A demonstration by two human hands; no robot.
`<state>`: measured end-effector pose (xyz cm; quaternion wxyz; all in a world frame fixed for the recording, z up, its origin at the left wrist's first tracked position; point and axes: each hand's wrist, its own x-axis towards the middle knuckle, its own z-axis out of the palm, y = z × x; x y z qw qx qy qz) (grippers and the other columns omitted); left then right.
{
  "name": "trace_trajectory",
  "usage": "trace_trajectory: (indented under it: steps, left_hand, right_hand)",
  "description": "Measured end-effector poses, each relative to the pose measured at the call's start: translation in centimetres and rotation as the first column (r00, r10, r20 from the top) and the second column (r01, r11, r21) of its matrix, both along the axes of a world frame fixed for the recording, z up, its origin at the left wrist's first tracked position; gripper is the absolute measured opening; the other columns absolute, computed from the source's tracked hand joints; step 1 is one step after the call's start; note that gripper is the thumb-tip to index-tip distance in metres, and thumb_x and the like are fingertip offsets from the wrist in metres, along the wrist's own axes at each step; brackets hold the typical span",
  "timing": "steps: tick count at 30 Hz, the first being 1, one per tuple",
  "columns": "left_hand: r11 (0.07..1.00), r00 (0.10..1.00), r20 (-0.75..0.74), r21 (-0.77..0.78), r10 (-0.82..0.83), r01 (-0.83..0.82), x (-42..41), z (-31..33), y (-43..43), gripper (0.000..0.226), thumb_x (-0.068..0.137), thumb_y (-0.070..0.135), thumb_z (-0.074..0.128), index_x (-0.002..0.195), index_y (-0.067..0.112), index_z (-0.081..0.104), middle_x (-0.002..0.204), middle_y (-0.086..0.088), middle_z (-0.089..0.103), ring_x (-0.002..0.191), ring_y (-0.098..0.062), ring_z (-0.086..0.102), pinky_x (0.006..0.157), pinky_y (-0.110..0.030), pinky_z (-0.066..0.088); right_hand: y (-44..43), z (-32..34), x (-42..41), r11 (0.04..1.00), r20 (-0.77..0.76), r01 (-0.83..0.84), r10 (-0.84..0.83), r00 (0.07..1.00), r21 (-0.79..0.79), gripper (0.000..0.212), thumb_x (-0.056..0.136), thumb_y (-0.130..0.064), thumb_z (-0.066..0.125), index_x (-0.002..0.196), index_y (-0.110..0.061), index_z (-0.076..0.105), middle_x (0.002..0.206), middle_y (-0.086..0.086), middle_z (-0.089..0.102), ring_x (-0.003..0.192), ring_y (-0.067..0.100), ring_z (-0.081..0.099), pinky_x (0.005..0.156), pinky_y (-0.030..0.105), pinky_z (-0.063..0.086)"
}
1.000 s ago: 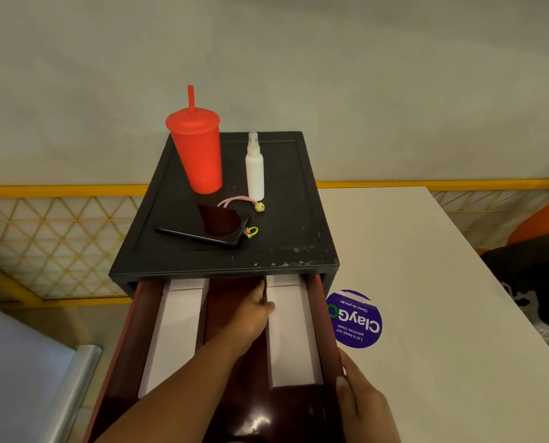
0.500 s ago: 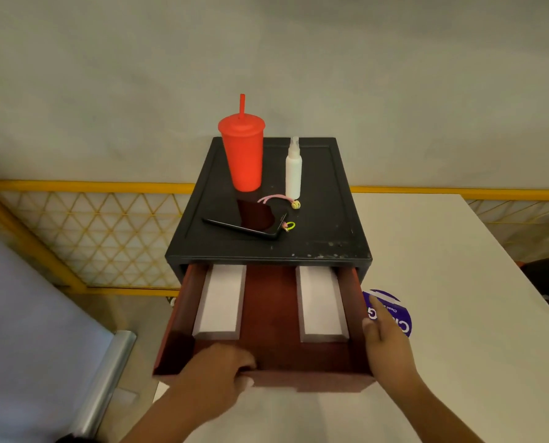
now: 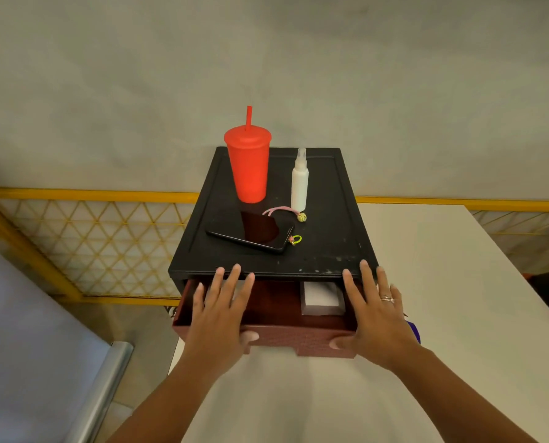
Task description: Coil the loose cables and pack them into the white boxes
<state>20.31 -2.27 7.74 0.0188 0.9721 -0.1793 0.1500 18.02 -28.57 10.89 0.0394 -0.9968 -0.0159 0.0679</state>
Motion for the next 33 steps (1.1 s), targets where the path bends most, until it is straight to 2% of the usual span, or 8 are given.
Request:
trace_trajectory:
  steps: [3, 5, 8, 13, 17, 22, 27, 33]
  left_hand:
    - [0.996, 0.996, -0.066, 0.067, 0.061, -0.057, 1.6, 0.4, -0.1, 0.114, 0.039, 0.065, 0.08, 0.135, 0.015, 0.045, 0.136, -0.012, 0.052, 0.126, -0.035, 0.048, 0.096, -0.053, 0.03]
    - [0.998, 0.997, -0.056, 0.039, 0.059, -0.057, 2.4, -0.1, -0.1, 0.106, 0.041, 0.06, 0.084, 0.131, 0.014, 0.048, 0.13, -0.012, 0.057, 0.119, -0.035, 0.055, 0.095, -0.053, 0.034]
    - [0.998, 0.998, -0.002, -0.012, 0.058, -0.058, 3.1, -0.6, -0.4, 0.095, 0.045, 0.044, 0.089, 0.124, 0.014, 0.046, 0.119, -0.014, 0.063, 0.11, -0.037, 0.06, 0.092, -0.056, 0.041]
    - [0.995, 0.994, 0.055, -0.019, 0.097, -0.096, 4.0, -0.9, -0.9, 0.08, 0.046, 0.03, 0.091, 0.113, 0.014, 0.049, 0.108, -0.014, 0.067, 0.099, -0.039, 0.063, 0.089, -0.062, 0.041]
    - [0.988, 0.987, 0.059, -0.045, 0.151, -0.148, 4.6, -1.4, -1.4, 0.065, 0.051, 0.028, 0.089, 0.105, 0.012, 0.057, 0.103, -0.015, 0.067, 0.093, -0.039, 0.064, 0.088, -0.06, 0.043]
    - [0.986, 0.981, 0.113, -0.075, 0.156, -0.148, 4.8, -2.0, -1.4, 0.065, 0.054, 0.026, 0.087, 0.106, 0.015, 0.049, 0.102, -0.015, 0.067, 0.092, -0.039, 0.064, 0.089, -0.06, 0.043]
    - [0.985, 0.984, 0.044, -0.034, 0.172, -0.171, 4.6, -1.4, -1.6, 0.065, 0.053, 0.031, 0.087, 0.106, 0.015, 0.052, 0.103, -0.014, 0.066, 0.094, -0.037, 0.062, 0.09, -0.058, 0.043]
    - [0.992, 0.993, -0.061, 0.075, 0.105, -0.101, 3.8, 1.2, -0.7, 0.074, 0.052, 0.045, 0.084, 0.117, 0.016, 0.062, 0.116, -0.007, 0.062, 0.104, -0.029, 0.06, 0.092, -0.052, 0.045]
  right_hand:
    - [0.2, -0.2, 1.0, 0.999, 0.04, 0.034, -0.032, 0.999, -0.034, 0.112, 0.073, -0.069, 0.057, 0.147, -0.025, -0.014, 0.156, 0.006, -0.014, 0.142, 0.031, -0.017, 0.115, 0.047, -0.002]
    - [0.2, -0.4, 1.5, 0.995, 0.111, 0.045, -0.035, 0.993, -0.091, 0.112, 0.062, -0.068, 0.068, 0.149, -0.019, 0.016, 0.154, 0.015, 0.021, 0.142, 0.038, 0.016, 0.111, 0.053, 0.019]
    - [-0.1, -2.1, 2.4, 0.991, 0.205, 0.085, -0.063, 0.977, -0.101, 0.098, 0.041, -0.056, 0.085, 0.124, -0.011, 0.056, 0.118, 0.02, 0.063, 0.11, 0.044, 0.058, 0.085, 0.057, 0.046]
    - [0.0, -3.1, 3.3, 0.984, 0.275, 0.11, -0.068, 0.959, -0.139, 0.076, 0.042, -0.035, 0.091, 0.109, -0.008, 0.067, 0.104, 0.021, 0.068, 0.096, 0.045, 0.063, 0.079, 0.058, 0.048]
    - [-0.3, -3.8, 3.8, 0.99, 0.249, 0.075, -0.043, 0.968, -0.122, 0.105, 0.023, -0.023, 0.096, 0.117, -0.005, 0.053, 0.101, 0.027, 0.066, 0.092, 0.05, 0.062, 0.073, 0.06, 0.05]
    - [-0.6, -4.0, 4.1, 0.995, 0.275, 0.037, -0.01, 0.961, -0.093, 0.106, 0.027, -0.022, 0.095, 0.118, -0.008, 0.042, 0.1, 0.026, 0.066, 0.1, 0.046, 0.051, 0.071, 0.054, 0.053]
    - [-0.6, -4.2, 4.0, 0.988, 0.249, 0.043, -0.006, 0.968, -0.146, 0.108, 0.027, -0.024, 0.095, 0.119, -0.007, 0.043, 0.101, 0.028, 0.066, 0.092, 0.049, 0.062, 0.074, 0.056, 0.052]
    - [-1.1, -2.5, 3.3, 0.976, 0.218, -0.004, 0.053, 0.974, -0.216, 0.085, 0.033, -0.038, 0.091, 0.11, -0.012, 0.069, 0.104, 0.021, 0.068, 0.091, 0.044, 0.065, 0.074, 0.055, 0.052]
